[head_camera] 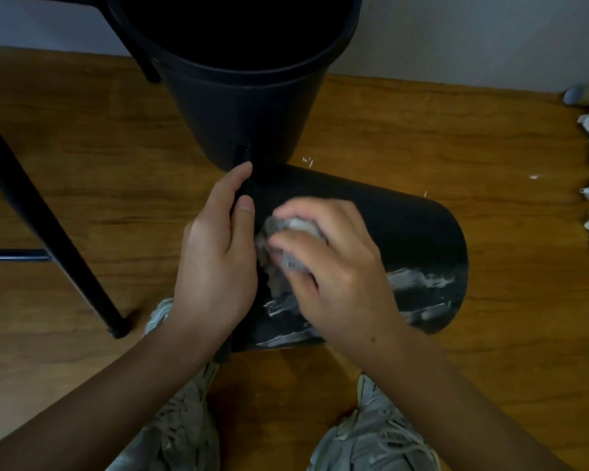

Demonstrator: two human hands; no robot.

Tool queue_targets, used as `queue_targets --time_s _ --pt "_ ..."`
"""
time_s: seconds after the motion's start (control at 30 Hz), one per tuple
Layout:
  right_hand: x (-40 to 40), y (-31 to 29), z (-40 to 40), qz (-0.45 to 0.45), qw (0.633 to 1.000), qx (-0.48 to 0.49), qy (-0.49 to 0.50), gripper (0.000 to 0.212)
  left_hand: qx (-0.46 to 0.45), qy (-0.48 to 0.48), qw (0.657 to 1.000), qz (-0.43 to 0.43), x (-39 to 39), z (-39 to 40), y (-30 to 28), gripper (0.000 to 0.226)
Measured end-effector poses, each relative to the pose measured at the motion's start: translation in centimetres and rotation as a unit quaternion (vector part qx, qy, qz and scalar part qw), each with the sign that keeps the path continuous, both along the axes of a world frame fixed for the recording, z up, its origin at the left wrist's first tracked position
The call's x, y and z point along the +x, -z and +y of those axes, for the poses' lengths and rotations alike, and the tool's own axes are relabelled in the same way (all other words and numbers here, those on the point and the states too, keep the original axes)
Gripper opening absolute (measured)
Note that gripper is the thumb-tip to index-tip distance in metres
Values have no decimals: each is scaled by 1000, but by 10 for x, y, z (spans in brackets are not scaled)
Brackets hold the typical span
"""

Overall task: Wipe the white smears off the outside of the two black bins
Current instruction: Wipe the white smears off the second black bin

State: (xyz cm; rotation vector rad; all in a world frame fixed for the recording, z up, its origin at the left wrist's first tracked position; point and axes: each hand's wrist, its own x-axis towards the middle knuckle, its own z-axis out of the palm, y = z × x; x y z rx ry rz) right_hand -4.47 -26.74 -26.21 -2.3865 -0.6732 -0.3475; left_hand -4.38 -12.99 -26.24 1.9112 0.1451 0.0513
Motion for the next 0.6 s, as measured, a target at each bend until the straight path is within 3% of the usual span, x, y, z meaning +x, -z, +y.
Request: queue_targets --time_s 0.2,0.37,0.5,0.6 --pt "19 -3 -8 7 998 4 66 12 9 -3 1000 -7 -4 0 3 37" --pt "-5 -3 -7 31 999 -6 -7 10 7 1 1000 -11 -2 1 2 37" --pt "13 -3 -23 24 994 -7 109 13 10 -9 1000 -14 -4 -1 4 37" --pt "12 -5 1 23 996 -25 86 14 5 1 1000 -15 -4 0 4 36"
